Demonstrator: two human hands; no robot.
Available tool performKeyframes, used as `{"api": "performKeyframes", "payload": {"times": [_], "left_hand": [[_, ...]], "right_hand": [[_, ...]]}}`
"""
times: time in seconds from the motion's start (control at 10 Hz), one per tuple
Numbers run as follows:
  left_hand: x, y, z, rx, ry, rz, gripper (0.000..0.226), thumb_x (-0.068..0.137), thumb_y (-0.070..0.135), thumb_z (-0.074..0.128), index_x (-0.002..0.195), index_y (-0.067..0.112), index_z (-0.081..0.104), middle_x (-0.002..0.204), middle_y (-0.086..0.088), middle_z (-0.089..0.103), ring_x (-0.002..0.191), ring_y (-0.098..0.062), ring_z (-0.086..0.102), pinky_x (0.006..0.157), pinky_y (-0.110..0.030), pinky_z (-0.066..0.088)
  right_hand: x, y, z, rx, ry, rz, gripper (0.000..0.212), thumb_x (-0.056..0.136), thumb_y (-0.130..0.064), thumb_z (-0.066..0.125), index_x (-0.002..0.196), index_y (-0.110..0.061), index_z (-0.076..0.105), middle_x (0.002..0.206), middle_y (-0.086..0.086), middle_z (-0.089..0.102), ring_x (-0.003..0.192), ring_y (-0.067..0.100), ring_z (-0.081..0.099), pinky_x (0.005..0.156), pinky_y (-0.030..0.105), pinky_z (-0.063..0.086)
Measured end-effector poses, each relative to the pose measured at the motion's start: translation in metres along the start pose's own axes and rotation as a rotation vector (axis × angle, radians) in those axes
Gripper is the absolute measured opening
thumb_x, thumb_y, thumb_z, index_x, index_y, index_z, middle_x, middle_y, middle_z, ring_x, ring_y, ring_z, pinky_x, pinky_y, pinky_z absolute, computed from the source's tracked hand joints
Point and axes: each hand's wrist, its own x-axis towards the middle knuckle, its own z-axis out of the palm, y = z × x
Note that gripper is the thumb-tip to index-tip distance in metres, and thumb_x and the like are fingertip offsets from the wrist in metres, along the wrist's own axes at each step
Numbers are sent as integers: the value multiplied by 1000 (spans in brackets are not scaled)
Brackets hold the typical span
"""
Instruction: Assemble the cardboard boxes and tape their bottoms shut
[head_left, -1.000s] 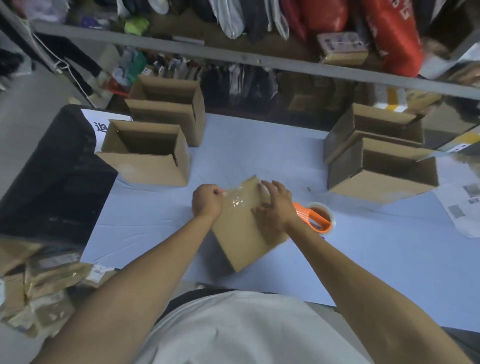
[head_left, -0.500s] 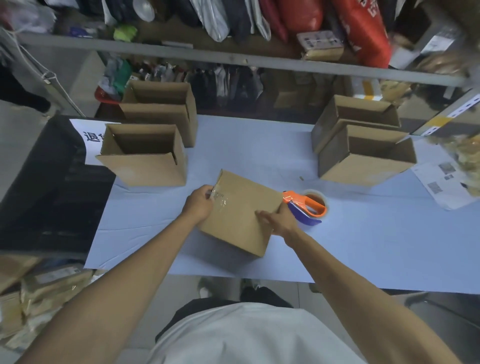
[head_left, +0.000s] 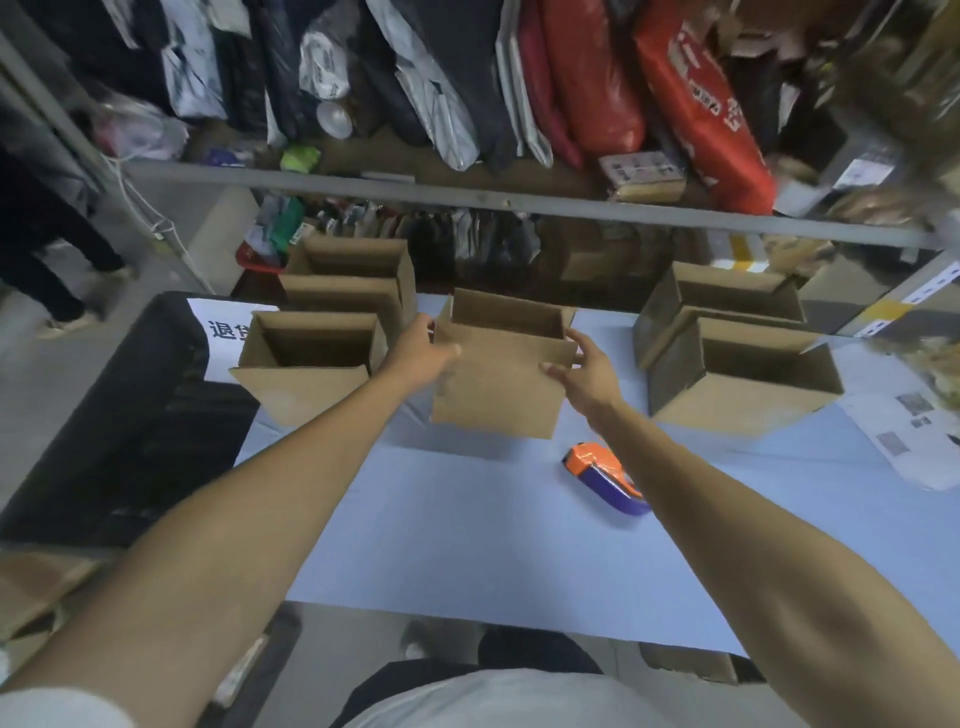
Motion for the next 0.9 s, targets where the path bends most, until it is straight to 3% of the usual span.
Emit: {"api": "performKeyframes", "payload": {"times": [0.1,0.2,0.3,0.4,0.5,0.6,0.7,0.8,0.9], "left_hand": [[23,21,7,91,-18,-47,35,87,27,67,118,16,53,115,-6,63,101,-23,60,73,-32,48],[42,41,20,74,-100,-51,65,89,24,67,145,17,35,144,-9,47,126,-29,50,100,-38,45],[57,55,32,48,-162,-30,78,91,21,67,153,19,19,153,-7,36,135,-28,41,102,-34,39],[67,66,45,118,-235,-28,86,91,22,67,155,23,9,157,-7,28,138,-30,37,107,-40,40],[77,72,55,231,-221,-56,92,92,23,64,155,22,-3,152,-11,35,124,-32,50,88,-34,48],[82,75,52,339,-238,-135,91,93,24,61,154,16,-6,122,-14,55,87,-23,59,58,-23,42],[81,76,49,450,-281,-129,90,93,19,61,154,14,-5,123,-17,55,87,-22,60,59,-23,45],[68,86,46,625,-223,-3,90,93,17,61,155,14,-5,159,-15,21,141,-35,30,109,-40,38],[55,105,34,774,-177,162,83,93,21,60,155,12,4,162,-12,9,147,-35,11,118,-47,22]], "right_hand": [[31,-8,-9,-63,23,-37,65,86,-14,72,141,-28,43,126,6,59,108,26,58,90,43,54],[57,-12,-19,-125,65,-25,59,87,-9,68,138,-27,43,129,8,57,111,28,57,90,48,54],[77,-9,-24,-199,104,-52,53,88,-6,65,134,-24,45,130,10,53,112,29,56,92,46,53],[88,-6,-26,-241,84,-74,51,89,-8,64,135,-21,47,133,11,53,117,30,56,96,44,52],[95,-2,-24,-343,-4,-107,55,91,-9,61,142,-21,43,138,10,51,120,31,54,95,38,50],[100,-9,-21,-417,-89,-116,61,89,-12,63,145,-17,41,142,9,50,122,31,52,87,30,45],[102,-14,-23,-458,-147,-100,62,88,-17,64,145,-15,40,141,10,51,122,31,53,92,34,47],[92,-27,-36,-531,-183,-88,65,89,-24,65,147,-18,37,141,12,51,122,32,52,94,38,48],[79,-44,-52,-586,-146,-107,64,91,-30,64,148,-22,36,137,13,53,118,33,54,92,41,50]]}}
